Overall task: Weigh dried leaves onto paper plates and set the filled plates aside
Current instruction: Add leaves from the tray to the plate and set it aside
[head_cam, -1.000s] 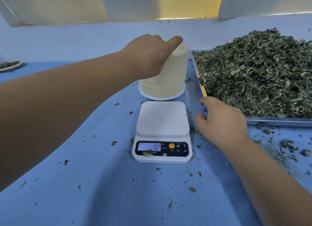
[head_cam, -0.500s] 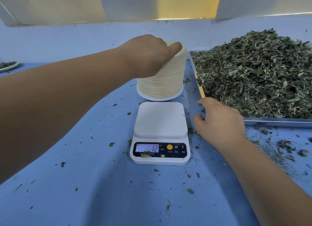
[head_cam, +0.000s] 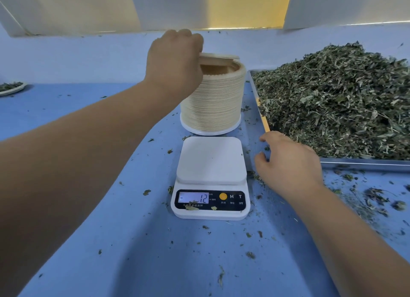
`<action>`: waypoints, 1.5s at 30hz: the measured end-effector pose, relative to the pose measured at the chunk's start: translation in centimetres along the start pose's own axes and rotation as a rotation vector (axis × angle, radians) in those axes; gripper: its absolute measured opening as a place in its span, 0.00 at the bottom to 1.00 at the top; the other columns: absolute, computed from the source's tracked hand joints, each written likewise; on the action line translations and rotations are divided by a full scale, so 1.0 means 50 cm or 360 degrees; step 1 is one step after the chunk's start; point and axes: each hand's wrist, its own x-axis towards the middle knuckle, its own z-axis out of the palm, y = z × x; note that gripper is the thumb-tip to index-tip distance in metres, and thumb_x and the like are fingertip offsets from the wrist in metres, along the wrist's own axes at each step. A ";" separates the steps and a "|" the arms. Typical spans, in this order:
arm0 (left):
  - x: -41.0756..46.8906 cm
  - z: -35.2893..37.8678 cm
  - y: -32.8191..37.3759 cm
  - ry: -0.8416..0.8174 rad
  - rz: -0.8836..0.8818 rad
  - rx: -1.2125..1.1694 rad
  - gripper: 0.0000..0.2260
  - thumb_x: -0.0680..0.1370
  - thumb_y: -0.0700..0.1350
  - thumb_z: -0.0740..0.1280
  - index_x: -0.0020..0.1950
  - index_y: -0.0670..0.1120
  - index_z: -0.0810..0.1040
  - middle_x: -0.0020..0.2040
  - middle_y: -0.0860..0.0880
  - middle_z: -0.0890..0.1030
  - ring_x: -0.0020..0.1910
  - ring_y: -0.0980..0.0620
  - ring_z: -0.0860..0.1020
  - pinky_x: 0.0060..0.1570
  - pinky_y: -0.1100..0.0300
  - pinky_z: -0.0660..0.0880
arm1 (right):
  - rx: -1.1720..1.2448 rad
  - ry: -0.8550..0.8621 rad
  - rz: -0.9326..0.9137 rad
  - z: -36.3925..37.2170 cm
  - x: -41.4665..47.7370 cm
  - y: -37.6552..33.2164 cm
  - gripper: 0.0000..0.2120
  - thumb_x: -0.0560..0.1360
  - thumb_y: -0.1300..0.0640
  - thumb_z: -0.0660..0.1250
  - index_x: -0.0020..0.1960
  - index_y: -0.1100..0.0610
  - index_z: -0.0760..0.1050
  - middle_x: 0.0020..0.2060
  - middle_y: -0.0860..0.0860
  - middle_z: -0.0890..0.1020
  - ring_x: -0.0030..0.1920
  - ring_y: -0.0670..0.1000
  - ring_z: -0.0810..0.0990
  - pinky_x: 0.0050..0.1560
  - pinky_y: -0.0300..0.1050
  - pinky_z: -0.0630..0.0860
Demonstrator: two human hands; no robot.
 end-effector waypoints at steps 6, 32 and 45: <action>-0.033 0.011 -0.013 0.0207 -0.0491 -0.0501 0.14 0.74 0.37 0.58 0.51 0.46 0.82 0.53 0.47 0.80 0.53 0.46 0.76 0.46 0.58 0.67 | 0.0002 0.0026 0.0017 0.002 0.000 0.002 0.16 0.76 0.52 0.63 0.63 0.52 0.75 0.45 0.49 0.81 0.34 0.53 0.69 0.48 0.51 0.71; -0.240 -0.046 0.073 0.0577 0.0294 -0.0846 0.12 0.68 0.28 0.63 0.44 0.38 0.83 0.40 0.46 0.83 0.42 0.43 0.81 0.46 0.47 0.74 | 0.3090 -0.0481 0.0730 -0.129 -0.003 -0.054 0.14 0.75 0.60 0.65 0.31 0.52 0.74 0.28 0.45 0.71 0.26 0.43 0.65 0.22 0.35 0.56; -0.263 -0.080 0.157 -0.0255 -0.0023 -0.1311 0.09 0.80 0.54 0.66 0.48 0.50 0.81 0.38 0.59 0.77 0.39 0.61 0.73 0.43 0.64 0.70 | 0.2800 -0.0533 0.0404 -0.121 -0.013 -0.058 0.16 0.79 0.65 0.62 0.33 0.57 0.73 0.27 0.49 0.71 0.26 0.45 0.66 0.23 0.38 0.55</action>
